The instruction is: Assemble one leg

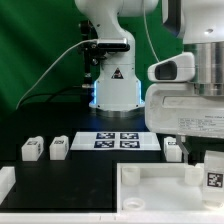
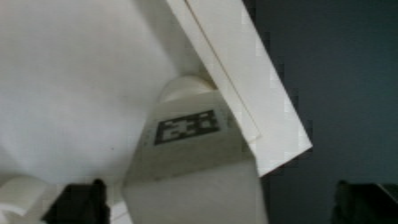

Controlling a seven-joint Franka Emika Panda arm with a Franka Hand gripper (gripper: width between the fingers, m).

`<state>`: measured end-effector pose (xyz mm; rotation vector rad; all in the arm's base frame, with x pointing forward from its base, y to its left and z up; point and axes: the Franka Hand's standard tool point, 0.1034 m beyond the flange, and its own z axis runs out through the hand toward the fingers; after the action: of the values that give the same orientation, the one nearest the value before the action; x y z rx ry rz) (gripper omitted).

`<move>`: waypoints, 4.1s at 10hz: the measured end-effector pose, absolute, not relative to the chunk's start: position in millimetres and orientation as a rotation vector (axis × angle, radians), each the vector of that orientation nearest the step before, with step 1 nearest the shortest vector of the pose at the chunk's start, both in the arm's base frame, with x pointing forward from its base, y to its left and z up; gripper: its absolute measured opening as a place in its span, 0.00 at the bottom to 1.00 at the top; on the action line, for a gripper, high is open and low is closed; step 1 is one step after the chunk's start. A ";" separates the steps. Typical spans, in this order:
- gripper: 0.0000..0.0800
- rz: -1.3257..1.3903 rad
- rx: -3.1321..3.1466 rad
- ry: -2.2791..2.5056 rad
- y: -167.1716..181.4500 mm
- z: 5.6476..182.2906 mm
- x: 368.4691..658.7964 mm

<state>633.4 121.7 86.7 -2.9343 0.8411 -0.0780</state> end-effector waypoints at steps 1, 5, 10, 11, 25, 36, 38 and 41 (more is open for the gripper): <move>0.55 -0.076 -2.927 0.863 121.8 86.5 633.3; 0.38 -0.022 -2.605 1.523 117.8 87.2 634.8; 0.38 0.075 -1.771 2.369 119.3 84.1 633.6; 0.38 0.077 -1.752 2.385 121.0 83.7 633.0; 0.78 -0.015 -3.010 0.645 117.2 85.0 648.2; 0.38 -0.032 -1.952 2.347 108.0 83.7 632.5; 0.39 -0.032 -2.019 2.292 108.7 83.8 633.1; 0.60 -0.093 -2.542 1.713 119.5 83.2 634.1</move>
Offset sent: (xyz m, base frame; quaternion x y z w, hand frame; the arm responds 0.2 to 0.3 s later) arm 0.0000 0.0000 0.0000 0.0000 0.0000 0.1790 0.9838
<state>634.1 119.5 83.2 -2.5417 1.7129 -0.0934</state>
